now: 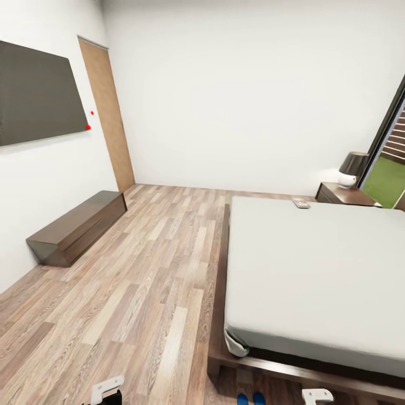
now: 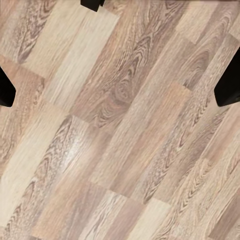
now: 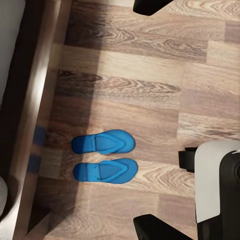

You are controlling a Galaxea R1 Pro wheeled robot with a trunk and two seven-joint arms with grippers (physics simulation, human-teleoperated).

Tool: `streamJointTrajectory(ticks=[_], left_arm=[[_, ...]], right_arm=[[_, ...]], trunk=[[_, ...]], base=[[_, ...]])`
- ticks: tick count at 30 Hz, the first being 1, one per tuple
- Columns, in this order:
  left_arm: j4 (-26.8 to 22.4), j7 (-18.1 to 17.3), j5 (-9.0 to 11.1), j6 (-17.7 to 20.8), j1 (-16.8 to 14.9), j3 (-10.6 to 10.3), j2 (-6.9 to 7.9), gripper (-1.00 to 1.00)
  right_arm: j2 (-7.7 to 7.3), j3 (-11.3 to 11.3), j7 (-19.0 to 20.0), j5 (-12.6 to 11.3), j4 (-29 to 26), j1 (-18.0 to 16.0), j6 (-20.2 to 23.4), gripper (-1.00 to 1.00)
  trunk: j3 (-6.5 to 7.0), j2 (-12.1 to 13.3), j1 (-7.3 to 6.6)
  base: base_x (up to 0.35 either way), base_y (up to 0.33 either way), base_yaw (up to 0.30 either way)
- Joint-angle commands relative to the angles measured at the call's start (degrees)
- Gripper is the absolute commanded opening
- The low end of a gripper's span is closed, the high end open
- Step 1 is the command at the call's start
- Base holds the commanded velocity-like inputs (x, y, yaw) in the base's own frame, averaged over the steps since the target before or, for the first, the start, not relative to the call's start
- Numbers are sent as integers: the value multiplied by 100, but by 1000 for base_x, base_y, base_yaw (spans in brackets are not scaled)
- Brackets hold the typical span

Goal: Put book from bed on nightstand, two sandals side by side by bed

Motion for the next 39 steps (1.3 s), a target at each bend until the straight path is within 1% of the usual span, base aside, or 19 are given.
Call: streamJointTrajectory(ticks=[1,24,39], left_arm=[[-2,28,43,-14,-5,-49,3,100],[-4,28,43,-14,-5,-51,3,100],[-3,26,43,-54,-5,-51,3,100]], right_arm=[[1,-47,-12,60,7,-5,-21,100],[1,-46,-12,62,7,-5,-21,100],[1,-46,-12,62,7,-5,-21,100]], trunk=[[-12,-12,3],[-12,-12,3],[-12,-12,3]], base=[[0,0,179],[0,0,218],[0,0,190]])
